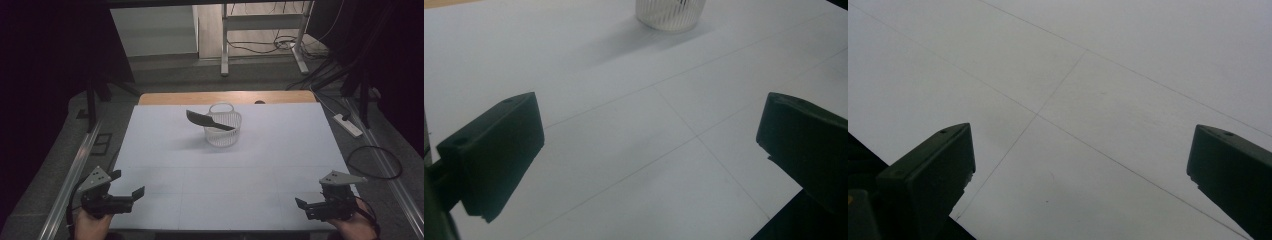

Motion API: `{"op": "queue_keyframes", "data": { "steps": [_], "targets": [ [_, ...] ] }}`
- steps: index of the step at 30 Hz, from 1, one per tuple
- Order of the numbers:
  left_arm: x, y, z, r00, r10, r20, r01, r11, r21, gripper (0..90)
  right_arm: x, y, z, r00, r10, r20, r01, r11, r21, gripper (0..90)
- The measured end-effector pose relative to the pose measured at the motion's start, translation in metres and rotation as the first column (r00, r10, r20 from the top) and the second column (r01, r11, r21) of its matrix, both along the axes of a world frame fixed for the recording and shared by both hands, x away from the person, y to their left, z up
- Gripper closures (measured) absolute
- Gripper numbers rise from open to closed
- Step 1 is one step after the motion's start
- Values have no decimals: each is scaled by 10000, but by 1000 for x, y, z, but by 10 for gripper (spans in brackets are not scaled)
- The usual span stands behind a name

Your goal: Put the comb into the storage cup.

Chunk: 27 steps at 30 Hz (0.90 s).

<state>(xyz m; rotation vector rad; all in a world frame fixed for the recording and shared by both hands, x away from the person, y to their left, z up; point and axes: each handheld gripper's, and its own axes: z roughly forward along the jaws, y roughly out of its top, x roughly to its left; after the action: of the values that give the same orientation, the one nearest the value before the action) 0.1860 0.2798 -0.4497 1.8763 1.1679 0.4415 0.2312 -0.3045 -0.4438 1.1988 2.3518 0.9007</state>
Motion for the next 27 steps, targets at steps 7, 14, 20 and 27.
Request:
{"op": "queue_keyframes", "data": {
  "steps": [7,14,20,27],
  "targets": [
    [-9,5,-2,9996,224,-166,-223,9997,116,0,0,0,0,10000,-10,14,10,10000,-19,0],
    [-16,7,-5,9987,414,-285,-406,9988,282,0,0,0,0,10000,-35,33,35,10000,-48,0],
    [-21,7,-7,9979,504,-406,-484,9977,481,0,0,1,0,10000,-58,35,58,10000,-55,0],
    [-26,7,-9,9961,690,-552,-650,9954,706,0,0,1,0,9999,-106,42,106,9999,-64,0]
  ]
}}
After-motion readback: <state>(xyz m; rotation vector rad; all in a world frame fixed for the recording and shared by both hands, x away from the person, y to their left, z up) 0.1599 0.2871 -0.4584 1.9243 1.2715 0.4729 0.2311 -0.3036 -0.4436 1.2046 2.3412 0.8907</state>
